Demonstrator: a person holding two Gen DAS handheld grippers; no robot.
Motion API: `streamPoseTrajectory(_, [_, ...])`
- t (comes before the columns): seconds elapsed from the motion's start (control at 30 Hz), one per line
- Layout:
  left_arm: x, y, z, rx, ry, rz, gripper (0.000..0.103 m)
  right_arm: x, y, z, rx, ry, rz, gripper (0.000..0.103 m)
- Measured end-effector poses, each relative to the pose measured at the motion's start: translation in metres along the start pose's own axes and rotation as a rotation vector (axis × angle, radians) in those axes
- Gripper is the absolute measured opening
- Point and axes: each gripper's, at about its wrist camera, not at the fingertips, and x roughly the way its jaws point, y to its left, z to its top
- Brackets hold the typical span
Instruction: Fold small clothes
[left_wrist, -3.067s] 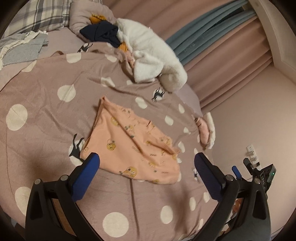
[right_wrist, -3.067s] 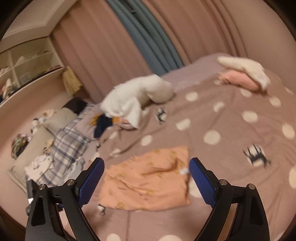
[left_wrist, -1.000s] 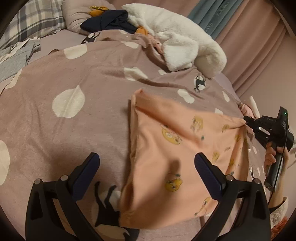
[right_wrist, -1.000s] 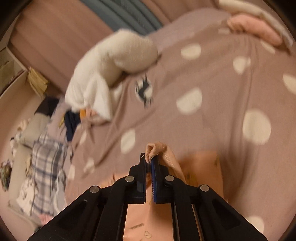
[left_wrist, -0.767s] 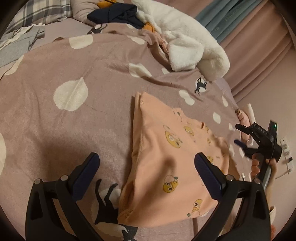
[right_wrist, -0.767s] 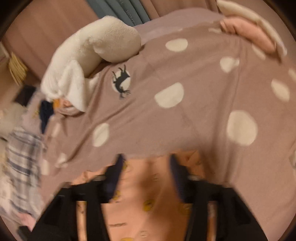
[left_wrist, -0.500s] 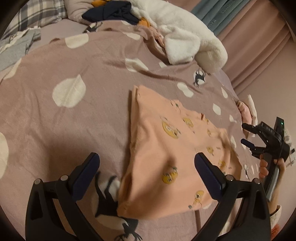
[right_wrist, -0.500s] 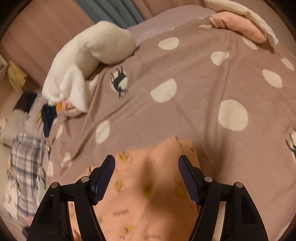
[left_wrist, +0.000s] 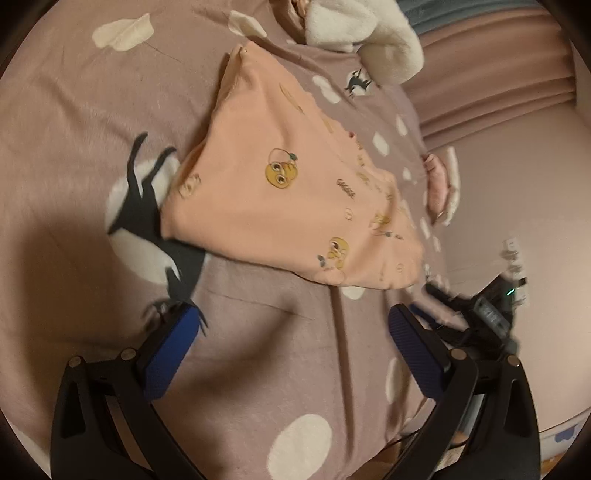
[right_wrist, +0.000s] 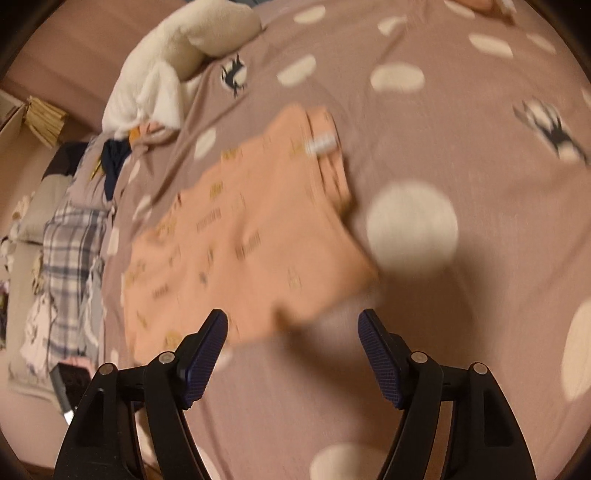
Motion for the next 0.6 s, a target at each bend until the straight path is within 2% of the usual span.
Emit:
streamPoseTrajectory(0.13, [0.005,0.014,0.004,-0.086,-0.064,-0.103,0.102,0.021,-0.020,-0.018,0.109,0.057,0.117,0.074])
streamPoseTrajectory(0.23, [0.005,0.017,0.011,-0.100,-0.093,-0.141,0.102,0.029,-0.031,-0.019,0.182,0.016,0.262,0.089])
streamPoseTrajectory(0.33, [0.009,0.019,0.020,-0.124,-0.150,-0.172,0.102,0.037,-0.038,-0.011,0.263,-0.005,0.355,0.097])
streamPoseTrajectory(0.47, [0.018,0.018,0.035,-0.183,-0.218,-0.159,0.102,0.046,-0.029,0.001,0.274,-0.002,0.364,0.103])
streamPoseTrajectory(0.6, [0.031,0.010,0.042,-0.148,-0.248,-0.123,0.102,0.051,-0.018,0.005,0.226,-0.028,0.329,0.103])
